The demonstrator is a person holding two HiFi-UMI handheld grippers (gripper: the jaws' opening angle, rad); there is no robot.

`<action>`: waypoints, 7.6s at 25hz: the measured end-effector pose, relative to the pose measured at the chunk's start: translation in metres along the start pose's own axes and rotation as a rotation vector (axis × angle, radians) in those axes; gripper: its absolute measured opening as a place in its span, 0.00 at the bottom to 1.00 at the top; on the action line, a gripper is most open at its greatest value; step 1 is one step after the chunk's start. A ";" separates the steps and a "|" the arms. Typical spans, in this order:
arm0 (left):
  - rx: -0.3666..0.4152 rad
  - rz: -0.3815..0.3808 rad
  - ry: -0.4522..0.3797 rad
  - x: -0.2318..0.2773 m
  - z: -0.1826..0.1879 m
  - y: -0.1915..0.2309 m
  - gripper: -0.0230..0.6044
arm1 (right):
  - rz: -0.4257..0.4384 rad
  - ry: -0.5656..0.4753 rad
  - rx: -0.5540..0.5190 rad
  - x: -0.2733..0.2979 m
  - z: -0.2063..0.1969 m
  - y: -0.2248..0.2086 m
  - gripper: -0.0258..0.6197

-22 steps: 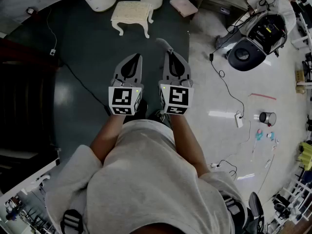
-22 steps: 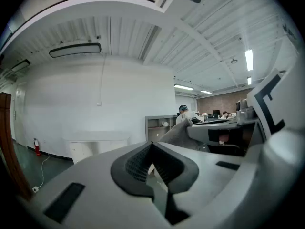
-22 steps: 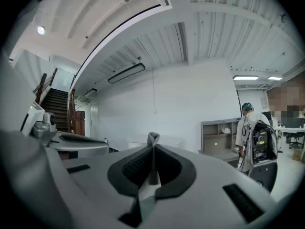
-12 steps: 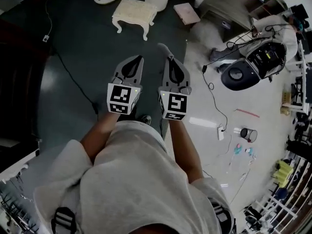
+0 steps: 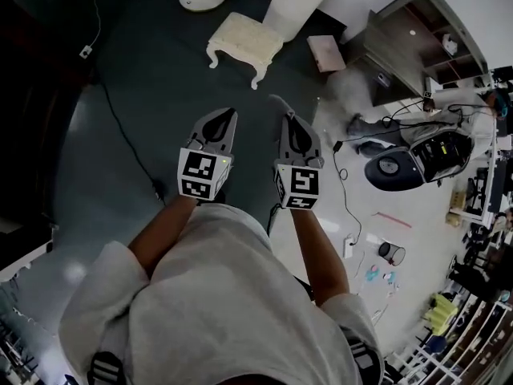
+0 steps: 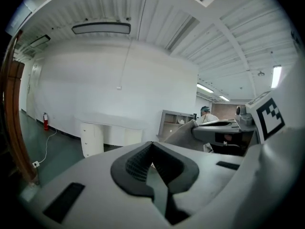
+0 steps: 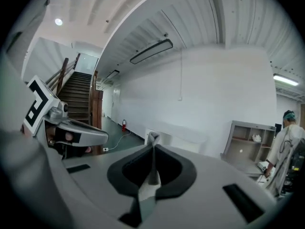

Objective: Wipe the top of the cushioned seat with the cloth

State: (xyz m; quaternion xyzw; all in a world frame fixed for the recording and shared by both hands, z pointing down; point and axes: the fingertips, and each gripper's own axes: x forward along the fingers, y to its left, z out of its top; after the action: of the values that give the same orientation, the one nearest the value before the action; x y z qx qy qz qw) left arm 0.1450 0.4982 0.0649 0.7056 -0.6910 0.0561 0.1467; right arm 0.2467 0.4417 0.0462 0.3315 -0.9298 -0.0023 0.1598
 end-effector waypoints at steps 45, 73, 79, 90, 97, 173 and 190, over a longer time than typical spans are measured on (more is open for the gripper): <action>-0.143 -0.041 0.454 0.465 -0.114 0.184 0.06 | 0.111 0.399 0.003 0.473 -0.190 -0.194 0.07; -0.179 -0.148 0.619 0.590 -0.311 0.220 0.06 | -0.033 0.544 -0.006 0.647 -0.415 -0.299 0.07; -0.206 -0.164 0.638 0.615 -0.317 0.224 0.06 | -0.064 0.583 0.072 0.685 -0.445 -0.316 0.07; -0.182 -0.095 0.665 0.606 -0.331 0.261 0.06 | 0.201 0.608 0.313 0.692 -0.486 -0.276 0.07; -0.154 -0.107 0.674 0.602 -0.340 0.260 0.06 | 0.274 0.618 0.253 0.672 -0.485 -0.255 0.07; -0.275 0.070 0.645 0.441 -0.388 0.401 0.06 | 0.229 0.810 0.105 0.605 -0.489 -0.032 0.07; -0.335 0.143 0.616 0.423 -0.387 0.459 0.06 | 0.280 0.798 0.074 0.644 -0.472 0.011 0.07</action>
State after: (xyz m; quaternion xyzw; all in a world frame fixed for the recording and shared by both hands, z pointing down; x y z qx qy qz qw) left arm -0.2455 0.2016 0.6118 0.5714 -0.6617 0.1622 0.4576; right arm -0.0888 0.1012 0.6856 0.1823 -0.8307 0.1811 0.4939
